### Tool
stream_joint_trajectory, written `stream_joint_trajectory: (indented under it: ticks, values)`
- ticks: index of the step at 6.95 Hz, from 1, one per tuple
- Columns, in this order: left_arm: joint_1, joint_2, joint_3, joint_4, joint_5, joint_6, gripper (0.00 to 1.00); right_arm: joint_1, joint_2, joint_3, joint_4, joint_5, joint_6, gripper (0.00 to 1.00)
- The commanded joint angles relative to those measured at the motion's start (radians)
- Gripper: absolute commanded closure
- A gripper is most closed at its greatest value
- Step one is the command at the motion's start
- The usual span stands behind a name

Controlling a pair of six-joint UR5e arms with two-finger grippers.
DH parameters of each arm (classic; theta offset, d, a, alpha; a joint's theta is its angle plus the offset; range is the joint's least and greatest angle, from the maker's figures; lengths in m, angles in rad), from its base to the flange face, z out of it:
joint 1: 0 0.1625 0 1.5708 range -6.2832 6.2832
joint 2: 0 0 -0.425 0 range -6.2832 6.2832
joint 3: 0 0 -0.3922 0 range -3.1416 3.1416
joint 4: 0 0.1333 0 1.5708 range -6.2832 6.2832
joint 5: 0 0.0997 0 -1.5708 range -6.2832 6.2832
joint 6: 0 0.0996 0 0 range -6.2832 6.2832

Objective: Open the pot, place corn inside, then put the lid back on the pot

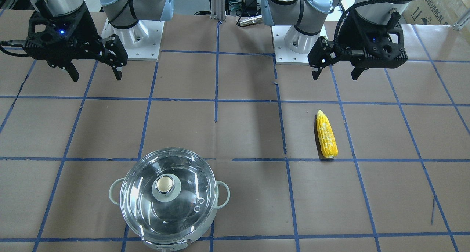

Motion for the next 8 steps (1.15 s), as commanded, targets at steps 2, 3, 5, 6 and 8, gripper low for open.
stream_joint_trajectory:
  ticks: [2, 3, 5, 6, 8]
  values:
    - [0.0, -0.006, 0.005, 0.003, -0.005, -0.002, 0.0, 0.0, 0.001, 0.001, -0.003, 0.0, 0.0, 0.01]
    - [0.0, -0.005, 0.005, 0.003, -0.005, -0.002, 0.0, 0.0, 0.004, 0.001, -0.004, 0.0, 0.0, 0.0]
    - [0.0, -0.005, 0.005, 0.003, -0.005, -0.002, 0.0, 0.0, 0.001, 0.004, -0.003, 0.0, 0.0, 0.0]
    - [0.0, -0.002, 0.005, 0.003, -0.006, -0.002, 0.0, 0.002, 0.005, 0.001, -0.012, 0.008, 0.002, 0.01]
    - [0.0, -0.003, 0.005, 0.003, -0.008, -0.002, 0.0, 0.012, 0.052, -0.01, -0.067, 0.02, 0.044, 0.01]
